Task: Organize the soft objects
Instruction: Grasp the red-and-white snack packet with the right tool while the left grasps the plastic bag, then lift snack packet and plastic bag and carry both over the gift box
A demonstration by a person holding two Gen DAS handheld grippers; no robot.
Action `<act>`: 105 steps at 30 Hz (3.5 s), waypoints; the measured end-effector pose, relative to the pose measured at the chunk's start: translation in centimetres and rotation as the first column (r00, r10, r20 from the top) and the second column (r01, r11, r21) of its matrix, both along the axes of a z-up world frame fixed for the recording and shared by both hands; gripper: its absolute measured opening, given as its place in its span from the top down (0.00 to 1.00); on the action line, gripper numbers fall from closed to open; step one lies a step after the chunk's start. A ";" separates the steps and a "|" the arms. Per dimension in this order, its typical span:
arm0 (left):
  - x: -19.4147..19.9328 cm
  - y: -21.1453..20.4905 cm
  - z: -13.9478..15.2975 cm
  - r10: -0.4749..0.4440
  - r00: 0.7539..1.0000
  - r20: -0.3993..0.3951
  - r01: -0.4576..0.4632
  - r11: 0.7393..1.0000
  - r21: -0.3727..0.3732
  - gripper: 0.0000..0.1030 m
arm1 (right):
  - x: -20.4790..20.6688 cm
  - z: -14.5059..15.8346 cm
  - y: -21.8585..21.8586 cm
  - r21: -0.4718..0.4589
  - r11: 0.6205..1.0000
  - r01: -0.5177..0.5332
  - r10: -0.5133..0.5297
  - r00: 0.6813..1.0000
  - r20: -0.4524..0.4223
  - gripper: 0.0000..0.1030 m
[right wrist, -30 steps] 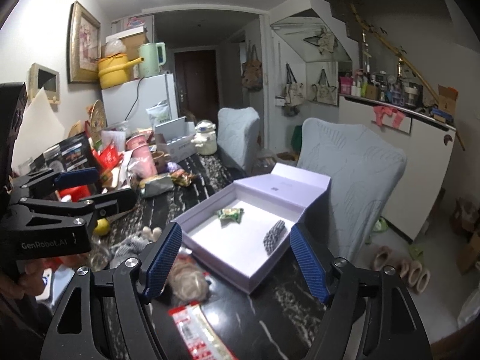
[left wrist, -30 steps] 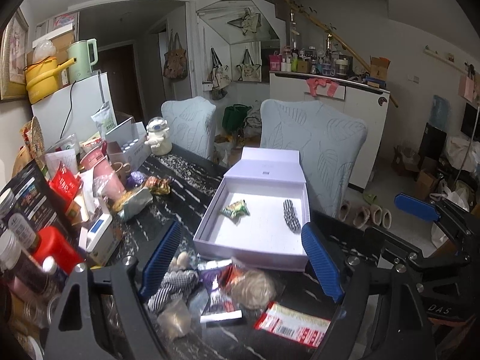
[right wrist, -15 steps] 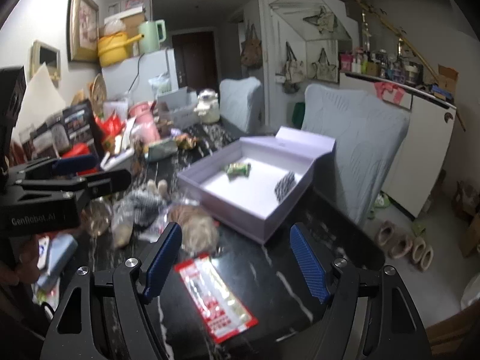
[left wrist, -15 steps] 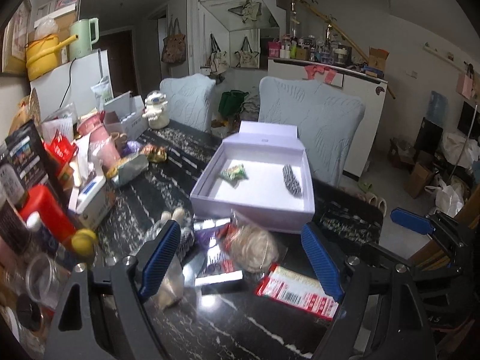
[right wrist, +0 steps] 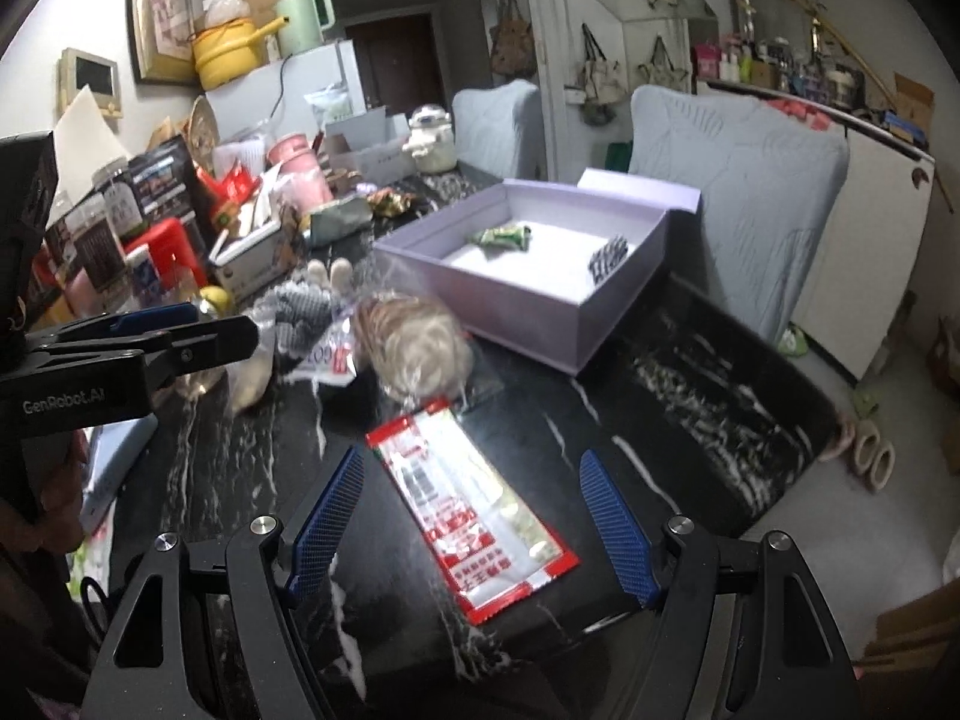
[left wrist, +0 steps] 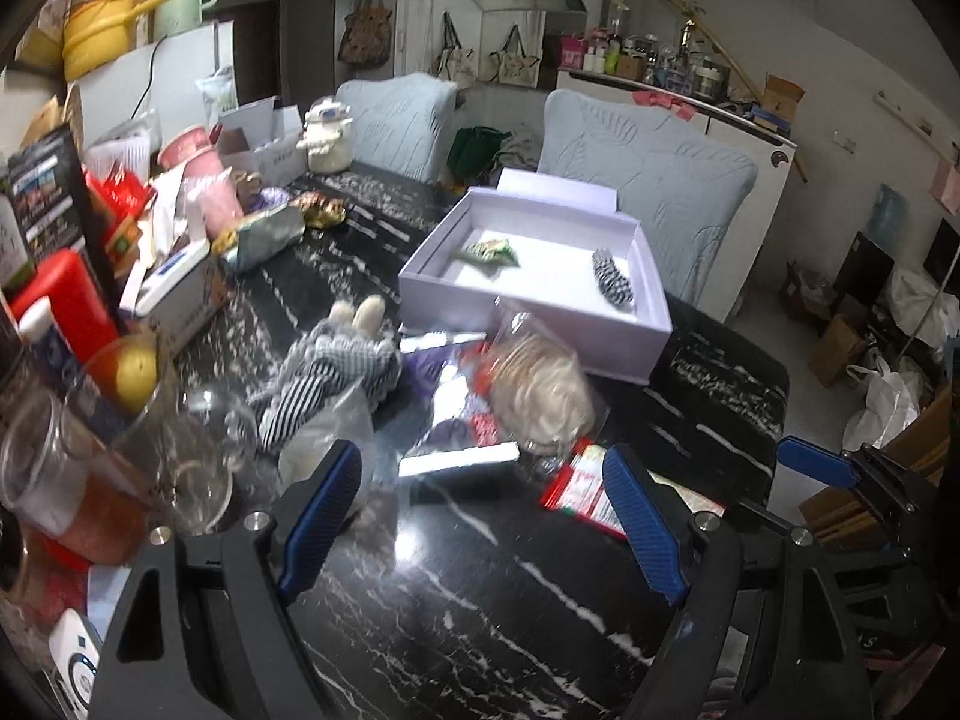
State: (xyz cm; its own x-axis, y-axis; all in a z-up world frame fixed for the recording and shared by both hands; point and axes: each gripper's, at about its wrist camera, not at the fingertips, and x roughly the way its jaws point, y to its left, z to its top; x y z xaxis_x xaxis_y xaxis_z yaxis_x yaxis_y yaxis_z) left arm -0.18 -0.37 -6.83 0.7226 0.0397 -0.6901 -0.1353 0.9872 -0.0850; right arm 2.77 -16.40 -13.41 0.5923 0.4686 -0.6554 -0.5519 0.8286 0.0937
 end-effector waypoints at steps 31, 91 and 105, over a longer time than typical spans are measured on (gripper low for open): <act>1.6 4.5 -3.6 0.108 0.994 -0.027 -0.109 0.994 -0.023 0.19 | 3.3 -5.8 4.0 -0.183 0.978 -0.098 0.078 0.990 -0.117 0.51; 0.3 -1.0 -6.1 -0.030 0.995 -0.094 0.021 0.995 -0.097 0.53 | 3.1 -5.9 0.8 -0.143 0.990 -0.012 0.001 0.997 -0.076 0.57; 0.4 -2.0 -2.3 -0.065 0.998 0.020 0.065 0.997 -0.038 0.53 | 2.1 -3.2 -0.3 -0.008 1.000 -0.017 0.016 0.994 -0.104 0.57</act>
